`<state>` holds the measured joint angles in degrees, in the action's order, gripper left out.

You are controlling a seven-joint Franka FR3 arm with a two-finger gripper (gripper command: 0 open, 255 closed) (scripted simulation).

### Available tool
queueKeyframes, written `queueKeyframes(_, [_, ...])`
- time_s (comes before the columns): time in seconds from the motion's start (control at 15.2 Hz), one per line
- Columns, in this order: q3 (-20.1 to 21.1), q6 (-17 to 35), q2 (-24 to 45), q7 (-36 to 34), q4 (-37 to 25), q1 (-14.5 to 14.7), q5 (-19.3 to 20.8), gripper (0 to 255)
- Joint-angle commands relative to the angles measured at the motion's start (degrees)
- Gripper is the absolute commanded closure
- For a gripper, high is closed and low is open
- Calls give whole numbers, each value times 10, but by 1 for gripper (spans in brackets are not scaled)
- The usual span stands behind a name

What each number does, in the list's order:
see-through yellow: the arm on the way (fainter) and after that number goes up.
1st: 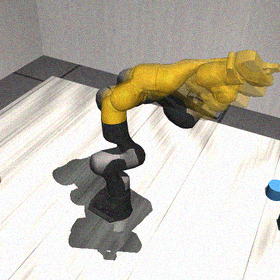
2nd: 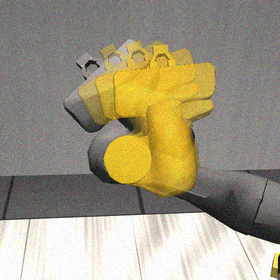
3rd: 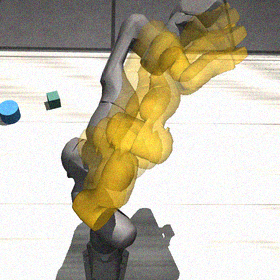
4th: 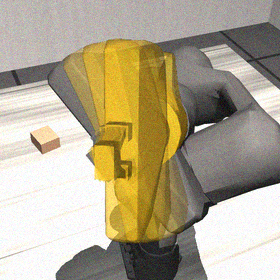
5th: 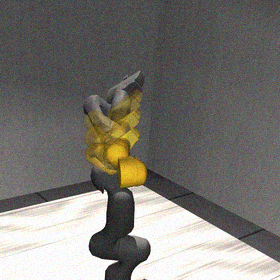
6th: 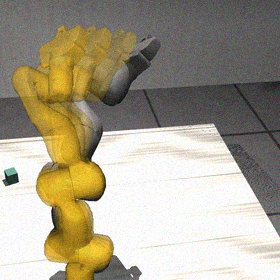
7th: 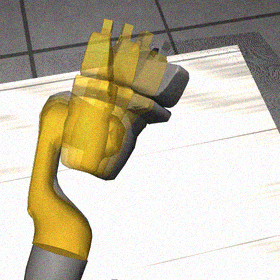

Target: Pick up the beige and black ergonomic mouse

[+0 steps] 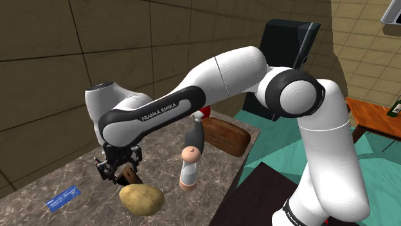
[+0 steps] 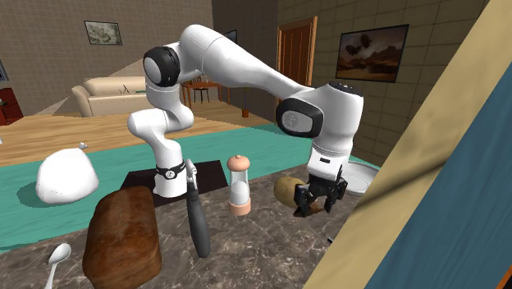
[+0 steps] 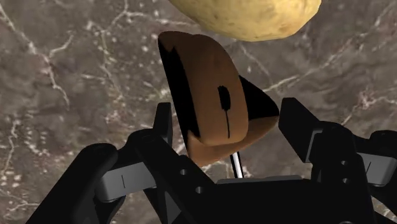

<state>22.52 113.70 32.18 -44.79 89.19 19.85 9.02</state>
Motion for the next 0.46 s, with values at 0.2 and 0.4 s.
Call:
queueKeyframes(0.2, [3, -30, -13, 2, -17, -1, -5, 255])
queueKeyframes(0.4, [4, -37, -16, 2, -21, -1, -7, 255])
